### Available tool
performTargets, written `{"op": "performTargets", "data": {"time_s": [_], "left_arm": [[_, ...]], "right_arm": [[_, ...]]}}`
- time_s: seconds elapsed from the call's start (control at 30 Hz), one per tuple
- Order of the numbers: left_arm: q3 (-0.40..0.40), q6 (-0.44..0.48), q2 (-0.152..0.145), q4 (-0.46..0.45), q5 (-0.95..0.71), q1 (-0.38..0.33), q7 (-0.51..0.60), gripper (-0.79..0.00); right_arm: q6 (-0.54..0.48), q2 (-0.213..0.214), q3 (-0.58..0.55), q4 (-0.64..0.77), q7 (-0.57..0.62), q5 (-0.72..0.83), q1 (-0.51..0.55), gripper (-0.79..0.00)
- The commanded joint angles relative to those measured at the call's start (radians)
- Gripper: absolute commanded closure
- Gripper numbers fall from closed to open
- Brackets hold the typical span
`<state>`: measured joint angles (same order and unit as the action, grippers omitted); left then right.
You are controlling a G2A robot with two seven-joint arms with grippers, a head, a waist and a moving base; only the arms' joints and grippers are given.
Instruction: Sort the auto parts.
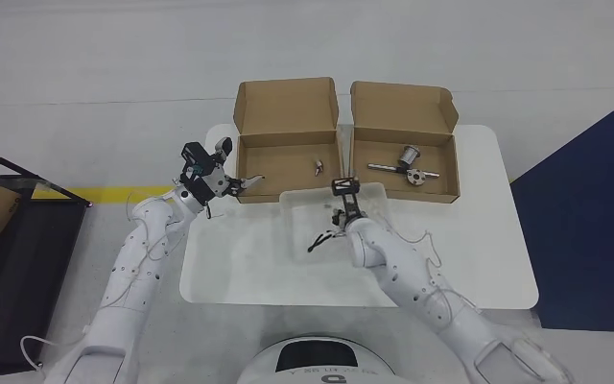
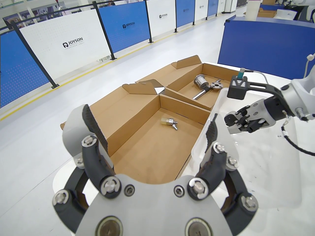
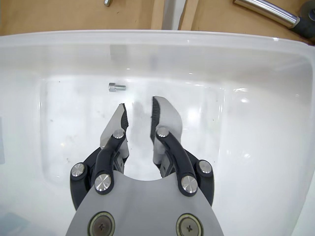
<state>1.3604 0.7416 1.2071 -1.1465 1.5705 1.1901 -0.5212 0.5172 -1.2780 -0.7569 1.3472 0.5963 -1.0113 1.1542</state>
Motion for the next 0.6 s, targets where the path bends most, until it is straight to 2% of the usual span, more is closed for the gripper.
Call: {"op": "performTargets", "data": {"time_s": [0.0,0.57], "left_arm": [[0.0,0.0,0.0,0.0,0.0,0.0,0.0,-0.785],[0.0,0.0,0.0,0.0,0.0,0.0,0.0,-0.785]], "right_arm": [[0.002,-0.005,0.003,-0.008,0.015,-0.005,-0.009,-0.329],[-0.021,-0.062,0.045,-0.121,0.055,-0.007,-0.076,-0.348]]}}
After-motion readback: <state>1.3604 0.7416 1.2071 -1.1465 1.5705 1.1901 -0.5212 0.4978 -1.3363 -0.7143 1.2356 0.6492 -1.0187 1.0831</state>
